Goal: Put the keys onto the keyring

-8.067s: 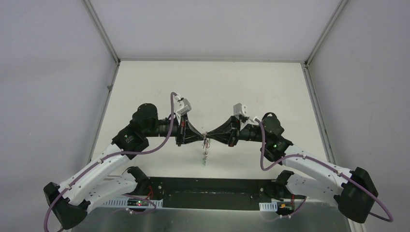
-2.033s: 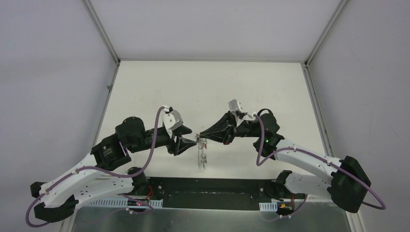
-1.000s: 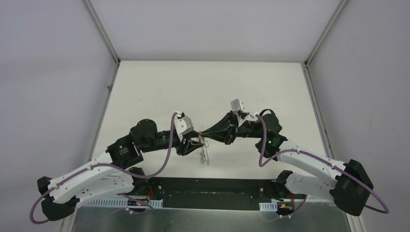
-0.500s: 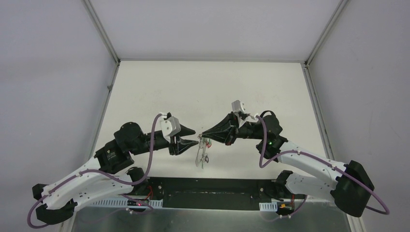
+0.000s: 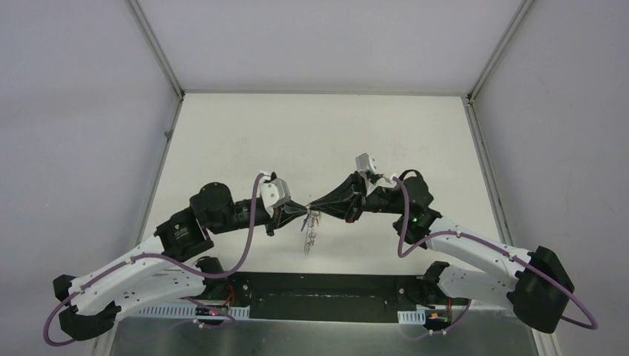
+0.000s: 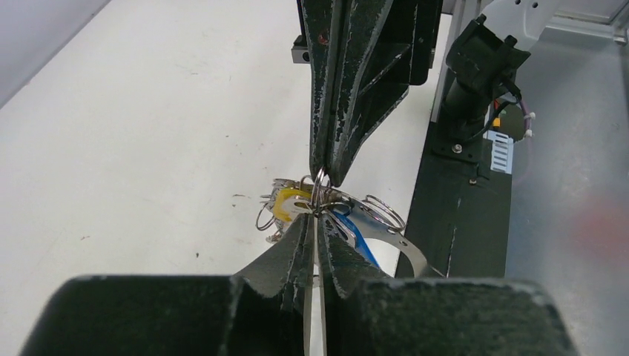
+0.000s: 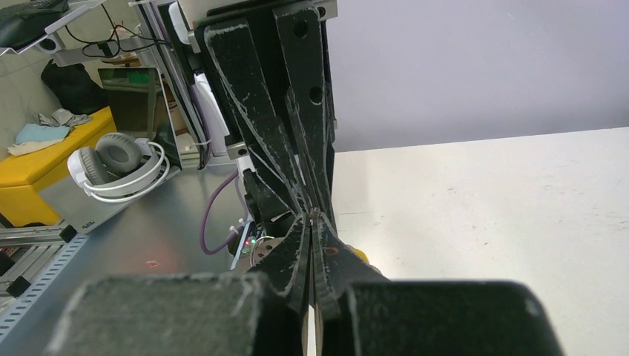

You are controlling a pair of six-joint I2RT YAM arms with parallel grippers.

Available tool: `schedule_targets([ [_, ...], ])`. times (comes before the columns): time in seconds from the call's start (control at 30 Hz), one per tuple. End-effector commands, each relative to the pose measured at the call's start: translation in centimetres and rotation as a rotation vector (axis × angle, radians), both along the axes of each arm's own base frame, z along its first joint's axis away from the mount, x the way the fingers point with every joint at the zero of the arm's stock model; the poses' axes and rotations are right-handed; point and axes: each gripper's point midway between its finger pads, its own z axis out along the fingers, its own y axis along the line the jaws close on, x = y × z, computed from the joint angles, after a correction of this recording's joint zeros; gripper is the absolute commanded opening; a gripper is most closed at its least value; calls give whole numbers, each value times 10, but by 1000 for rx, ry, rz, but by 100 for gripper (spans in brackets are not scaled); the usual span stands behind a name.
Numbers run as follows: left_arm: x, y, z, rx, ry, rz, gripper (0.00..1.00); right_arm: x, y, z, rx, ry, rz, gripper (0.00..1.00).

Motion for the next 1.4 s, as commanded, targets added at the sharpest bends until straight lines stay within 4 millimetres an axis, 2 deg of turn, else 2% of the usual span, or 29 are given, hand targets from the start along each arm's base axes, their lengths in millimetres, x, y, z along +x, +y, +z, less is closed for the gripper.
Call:
schedule_targets([
  [0.0, -4, -8, 19, -33, -33, -41, 4, -3, -7, 34, 105, -86, -22, 0],
  [0.17, -4, -18, 22, -54, -38, -69, 0, -3, -7, 34, 104, -86, -20, 0],
  [0.53, -10, -26, 21, -92, -11, -114, 0, -3, -8, 34, 107, -87, -25, 0],
  [0.6, -13, -24, 22, -97, -17, -121, 3, -3, -9, 35, 109, -89, -27, 0],
  [0.67, -14, -21, 24, -107, -29, -121, 11, -3, -9, 35, 111, -88, -33, 0],
  [0.8, -15, -21, 31, -152, -55, -127, 13, -1, -10, 38, 124, -91, -44, 0],
  [1.1, -7, -32, 51, -237, -75, -114, 7, -2, -10, 41, 137, -81, -38, 0],
  [1.37, -6, -20, 66, -336, -99, -68, 4, -2, -13, 38, 137, -76, -52, 0],
])
